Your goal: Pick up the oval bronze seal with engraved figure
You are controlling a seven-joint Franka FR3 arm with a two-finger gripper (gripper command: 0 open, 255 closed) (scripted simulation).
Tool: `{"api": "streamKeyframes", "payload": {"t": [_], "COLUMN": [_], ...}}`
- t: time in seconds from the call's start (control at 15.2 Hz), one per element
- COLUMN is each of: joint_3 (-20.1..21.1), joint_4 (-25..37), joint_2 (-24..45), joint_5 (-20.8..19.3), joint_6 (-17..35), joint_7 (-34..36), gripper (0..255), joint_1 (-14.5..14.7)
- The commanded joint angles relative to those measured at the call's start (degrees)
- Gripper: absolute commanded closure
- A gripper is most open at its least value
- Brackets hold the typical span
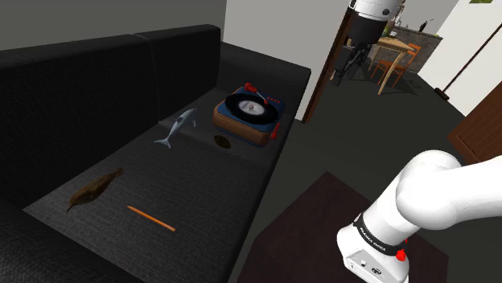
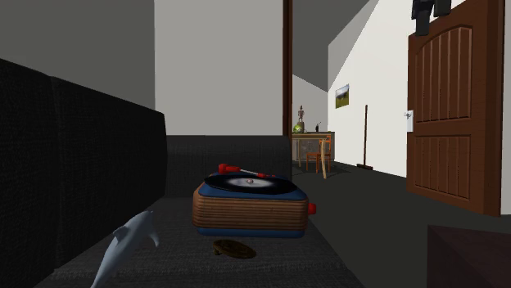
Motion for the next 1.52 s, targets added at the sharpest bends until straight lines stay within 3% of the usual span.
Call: {"api": "streamKeyframes", "payload": {"t": [0.0,0.73,1.45], "joint_3": [0.0,-1.5,-2.0], "joint_4": [0.0,-1.0,7.1], "joint_2": [0.0,18.6,41.5], "joint_5": [0.0,2.4,6.8], "joint_6": [0.0,18.2,31.5], "joint_7": [0.0,0.0,-2.0], "gripper": [0,0,0], "joint_1": [0.0,1.7,3.3]}}
